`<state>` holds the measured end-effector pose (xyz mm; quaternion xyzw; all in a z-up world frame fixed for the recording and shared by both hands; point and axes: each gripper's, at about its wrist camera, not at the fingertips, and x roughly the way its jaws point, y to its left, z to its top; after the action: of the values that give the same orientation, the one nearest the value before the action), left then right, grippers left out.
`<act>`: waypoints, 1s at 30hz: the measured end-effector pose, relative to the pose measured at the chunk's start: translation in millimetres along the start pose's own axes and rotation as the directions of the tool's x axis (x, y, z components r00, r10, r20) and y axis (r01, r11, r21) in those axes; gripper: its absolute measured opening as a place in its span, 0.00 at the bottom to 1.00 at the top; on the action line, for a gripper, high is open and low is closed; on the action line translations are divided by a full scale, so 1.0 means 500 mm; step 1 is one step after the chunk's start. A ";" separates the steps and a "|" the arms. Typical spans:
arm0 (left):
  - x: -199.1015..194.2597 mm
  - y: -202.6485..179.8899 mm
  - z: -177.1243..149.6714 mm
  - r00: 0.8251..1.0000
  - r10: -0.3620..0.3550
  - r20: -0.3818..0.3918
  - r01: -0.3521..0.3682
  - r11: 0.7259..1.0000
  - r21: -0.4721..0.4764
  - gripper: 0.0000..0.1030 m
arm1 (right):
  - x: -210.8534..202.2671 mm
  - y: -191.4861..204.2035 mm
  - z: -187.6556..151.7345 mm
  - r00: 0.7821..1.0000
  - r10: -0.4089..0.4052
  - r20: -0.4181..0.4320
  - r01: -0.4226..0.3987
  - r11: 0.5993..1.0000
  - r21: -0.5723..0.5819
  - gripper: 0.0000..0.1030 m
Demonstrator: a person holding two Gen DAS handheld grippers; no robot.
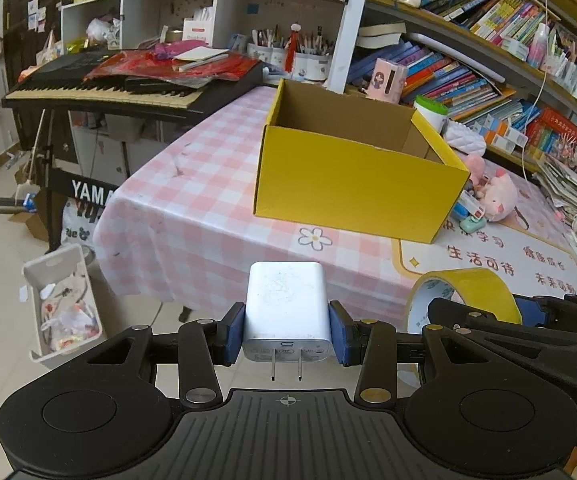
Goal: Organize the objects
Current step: 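Carry the charger in the left tool while the right tool carries tape toward the box, then drop the charger into the box with the left tool while the right tool releases tape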
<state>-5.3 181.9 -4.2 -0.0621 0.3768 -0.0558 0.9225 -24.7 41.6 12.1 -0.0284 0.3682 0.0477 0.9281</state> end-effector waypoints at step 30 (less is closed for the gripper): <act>0.245 -0.154 0.316 0.979 0.133 0.154 -0.150 0.983 0.105 0.40 | 0.271 -0.166 0.361 0.975 0.016 0.224 -0.003 0.998 -0.059 0.38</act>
<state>188.1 99.1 35.4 0.0147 0.3077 -0.0068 0.9514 205.3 -15.9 51.7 -0.0479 0.2597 0.0658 0.9622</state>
